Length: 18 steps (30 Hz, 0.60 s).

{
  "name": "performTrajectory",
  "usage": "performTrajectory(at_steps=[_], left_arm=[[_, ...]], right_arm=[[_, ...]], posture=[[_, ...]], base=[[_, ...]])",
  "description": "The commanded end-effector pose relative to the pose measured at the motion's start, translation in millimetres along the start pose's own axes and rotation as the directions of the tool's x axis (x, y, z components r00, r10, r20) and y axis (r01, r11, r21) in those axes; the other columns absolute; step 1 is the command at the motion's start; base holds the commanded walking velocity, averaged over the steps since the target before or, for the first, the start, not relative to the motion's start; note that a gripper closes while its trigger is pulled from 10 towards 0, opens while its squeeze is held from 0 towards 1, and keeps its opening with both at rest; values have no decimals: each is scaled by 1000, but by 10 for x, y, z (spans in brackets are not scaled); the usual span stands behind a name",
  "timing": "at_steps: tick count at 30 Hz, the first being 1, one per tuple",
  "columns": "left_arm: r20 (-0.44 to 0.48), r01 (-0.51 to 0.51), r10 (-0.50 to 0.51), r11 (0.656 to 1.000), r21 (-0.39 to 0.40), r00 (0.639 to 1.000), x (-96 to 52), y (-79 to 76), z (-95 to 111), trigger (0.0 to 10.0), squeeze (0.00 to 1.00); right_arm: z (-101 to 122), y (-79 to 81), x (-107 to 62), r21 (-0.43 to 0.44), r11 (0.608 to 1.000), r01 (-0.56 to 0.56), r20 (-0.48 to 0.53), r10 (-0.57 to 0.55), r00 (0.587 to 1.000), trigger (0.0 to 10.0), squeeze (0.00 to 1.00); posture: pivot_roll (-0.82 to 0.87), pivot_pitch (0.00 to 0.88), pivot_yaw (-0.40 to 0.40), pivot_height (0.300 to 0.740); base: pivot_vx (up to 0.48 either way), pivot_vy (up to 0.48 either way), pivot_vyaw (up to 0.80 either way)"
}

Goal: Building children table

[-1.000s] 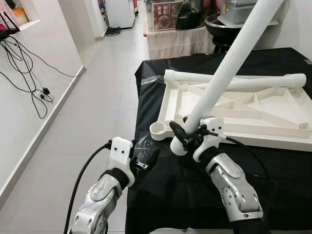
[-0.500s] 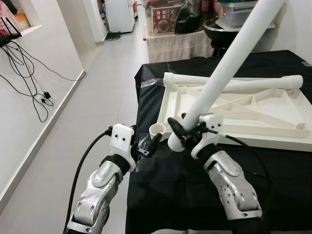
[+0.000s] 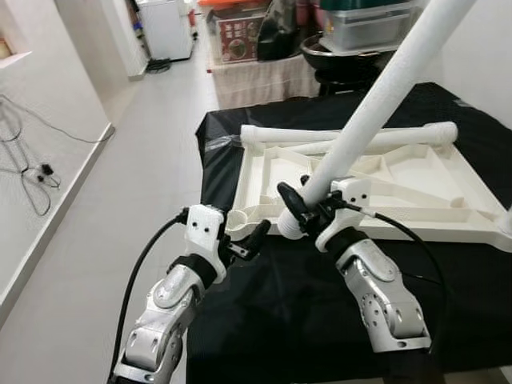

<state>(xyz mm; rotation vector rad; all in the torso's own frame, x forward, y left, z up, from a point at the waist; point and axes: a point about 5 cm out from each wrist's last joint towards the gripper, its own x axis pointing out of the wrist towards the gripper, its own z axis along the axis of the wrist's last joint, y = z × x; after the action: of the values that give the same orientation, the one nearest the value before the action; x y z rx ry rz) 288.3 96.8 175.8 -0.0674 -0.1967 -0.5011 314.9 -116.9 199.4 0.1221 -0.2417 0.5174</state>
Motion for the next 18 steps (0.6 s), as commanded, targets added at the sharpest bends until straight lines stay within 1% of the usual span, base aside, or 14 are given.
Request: performTrajectory(at_steps=[1, 9, 12, 18], left_arm=[[-12, -12, 12, 1000, 14, 1000, -32, 37, -24, 10000, 0], [-6, 3, -3, 1000, 13, 1000, -3, 6, -14, 10000, 0], [-3, 11, -11, 1000, 13, 1000, 1, -5, -6, 10000, 0], [-3, 15, -15, 1000, 16, 1000, -1, -4, -2, 10000, 0]], right_arm=[[16, 63, 27, 2, 1000, -17, 16, 17, 1000, 10000, 0], [26, 59, 32, 3, 1000, -23, 17, 23, 1000, 10000, 0], [61, 66, 22, 5, 999, -34, 45, 34, 998, 10000, 0], [82, 53, 34, 20, 1000, -18, 55, 17, 998, 10000, 0]], posture=[[-79, 60, 93, 740], [-81, 64, 94, 740], [-80, 65, 95, 740], [-79, 66, 96, 740]], base=[[244, 0, 0], [264, 0, 0], [271, 0, 800], [279, 0, 0]])
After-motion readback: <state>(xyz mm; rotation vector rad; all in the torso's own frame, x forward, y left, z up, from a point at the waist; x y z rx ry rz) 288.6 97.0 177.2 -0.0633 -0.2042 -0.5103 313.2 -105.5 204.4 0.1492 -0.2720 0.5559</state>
